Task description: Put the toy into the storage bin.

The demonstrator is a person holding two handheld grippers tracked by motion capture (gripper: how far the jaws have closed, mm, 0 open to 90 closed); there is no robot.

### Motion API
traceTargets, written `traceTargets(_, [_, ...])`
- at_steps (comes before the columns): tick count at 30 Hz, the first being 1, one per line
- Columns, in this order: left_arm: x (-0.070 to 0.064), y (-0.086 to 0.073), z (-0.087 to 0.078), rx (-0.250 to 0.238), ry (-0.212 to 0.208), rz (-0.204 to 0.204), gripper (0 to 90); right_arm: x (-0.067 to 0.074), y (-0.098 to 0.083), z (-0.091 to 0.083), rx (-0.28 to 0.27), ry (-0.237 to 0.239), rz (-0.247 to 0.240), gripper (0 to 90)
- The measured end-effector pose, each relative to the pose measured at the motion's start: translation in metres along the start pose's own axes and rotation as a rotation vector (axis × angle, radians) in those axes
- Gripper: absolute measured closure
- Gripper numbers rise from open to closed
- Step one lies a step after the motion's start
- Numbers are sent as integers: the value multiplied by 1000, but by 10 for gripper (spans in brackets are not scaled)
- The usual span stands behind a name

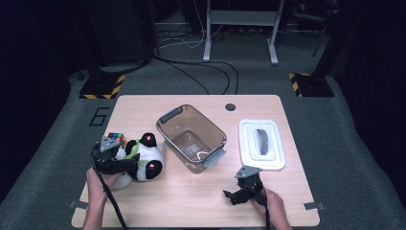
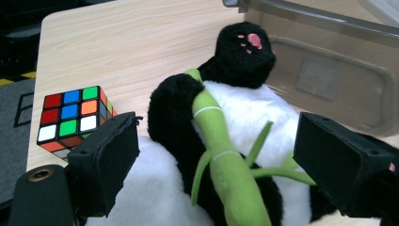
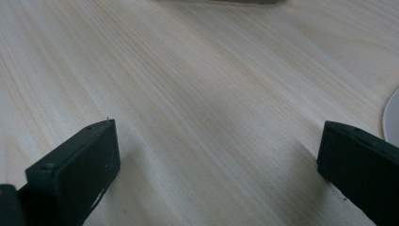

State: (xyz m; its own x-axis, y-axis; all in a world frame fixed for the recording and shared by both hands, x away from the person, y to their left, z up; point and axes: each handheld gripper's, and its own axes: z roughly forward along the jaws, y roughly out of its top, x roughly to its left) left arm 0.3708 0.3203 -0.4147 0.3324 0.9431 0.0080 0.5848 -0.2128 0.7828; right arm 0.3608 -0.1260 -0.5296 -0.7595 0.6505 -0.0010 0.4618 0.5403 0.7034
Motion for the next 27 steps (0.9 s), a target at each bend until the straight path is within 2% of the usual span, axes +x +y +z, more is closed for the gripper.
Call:
traceTargets(5, [1,2,10,27,16,-9,215,0,0,0,0,0,0,0])
traceTargets(10, [1,-2,24,71,24,-42,343,-1,0,0,-5,-1,-9,0])
traceTargets(13, [1,-4,28,78,2,-55,442,-1,0,0,-5,-1,-8,0])
traceTargets(15, [-1,-7,31,69,-11,-63,592,-1,0,0,-5,0,-8,0])
traceTargets(17, [-6,-8,32,73,7,-29,643,-1,0,0,-5,-1,-8,0])
traceTargets(21, [-2,-9,27,65,-21,-22,700,-1,0,0,-5,-1,-9,0])
traceTargets(23, [-1,-10,24,49,-27,-25,714,0,0,0,-7,-9,-1,0])
traceTargets(27, [2,-11,17,45,-68,-12,725,2,-1,-1,-9,-21,16,0])
